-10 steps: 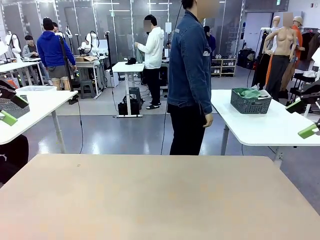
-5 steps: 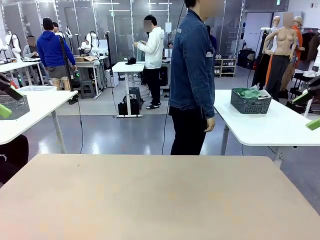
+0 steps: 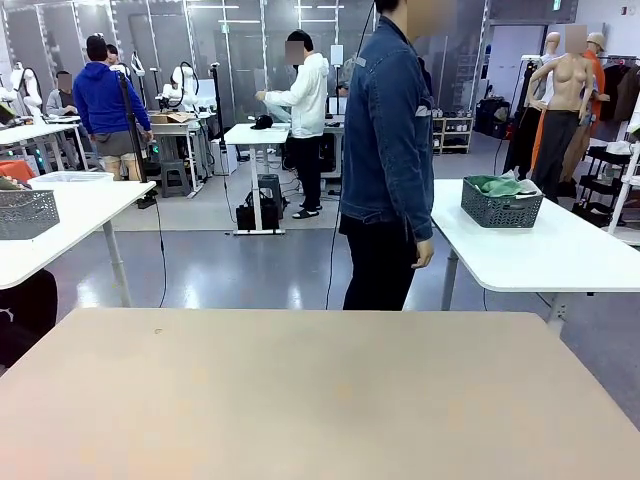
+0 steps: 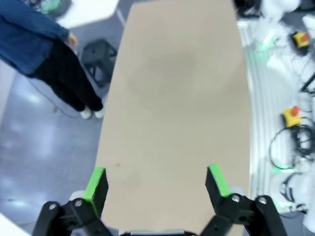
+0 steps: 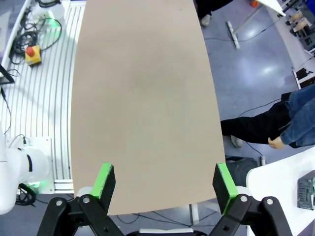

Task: Fold the towels and place them in the basket.
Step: When a person lays out a Towel with hook on the table, fold it in half twice.

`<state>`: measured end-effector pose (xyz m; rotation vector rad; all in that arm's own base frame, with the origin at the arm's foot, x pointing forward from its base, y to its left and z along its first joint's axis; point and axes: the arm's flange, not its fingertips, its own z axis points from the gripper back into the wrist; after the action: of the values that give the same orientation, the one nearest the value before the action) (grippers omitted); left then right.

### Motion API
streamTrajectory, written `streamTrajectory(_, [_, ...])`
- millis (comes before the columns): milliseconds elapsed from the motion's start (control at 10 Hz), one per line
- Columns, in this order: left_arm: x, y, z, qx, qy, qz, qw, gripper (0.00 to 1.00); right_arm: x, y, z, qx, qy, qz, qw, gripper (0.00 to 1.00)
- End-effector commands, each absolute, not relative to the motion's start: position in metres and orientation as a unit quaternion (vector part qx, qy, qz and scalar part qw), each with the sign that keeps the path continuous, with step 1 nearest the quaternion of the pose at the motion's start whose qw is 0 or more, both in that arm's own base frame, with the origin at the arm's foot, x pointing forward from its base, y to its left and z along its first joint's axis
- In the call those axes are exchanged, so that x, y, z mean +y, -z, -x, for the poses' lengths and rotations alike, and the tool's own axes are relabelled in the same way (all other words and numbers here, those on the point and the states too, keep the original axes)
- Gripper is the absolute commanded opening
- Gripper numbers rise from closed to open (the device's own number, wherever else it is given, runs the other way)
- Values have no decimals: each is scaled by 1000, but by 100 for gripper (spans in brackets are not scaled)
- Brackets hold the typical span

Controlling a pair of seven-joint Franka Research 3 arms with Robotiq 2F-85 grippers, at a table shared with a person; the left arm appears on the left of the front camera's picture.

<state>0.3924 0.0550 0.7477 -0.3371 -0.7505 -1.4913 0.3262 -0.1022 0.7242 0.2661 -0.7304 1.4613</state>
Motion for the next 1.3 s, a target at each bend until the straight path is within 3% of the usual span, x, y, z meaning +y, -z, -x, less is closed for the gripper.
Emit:
streamTrajectory(0, [80,-768,-400,-340,647,206,651,100,-119,-739,-327,-338,-634,-153,678,100])
streamTrajectory(600, [102,-771,-405,-347,606,249,671,100,-138,-739,-332,-333,-608,-254,674,100])
streamTrajectory(1200, [109,-760,-414,-334,576,266,697,100,-140,-741,-333,-353,-567,-256,698,100])
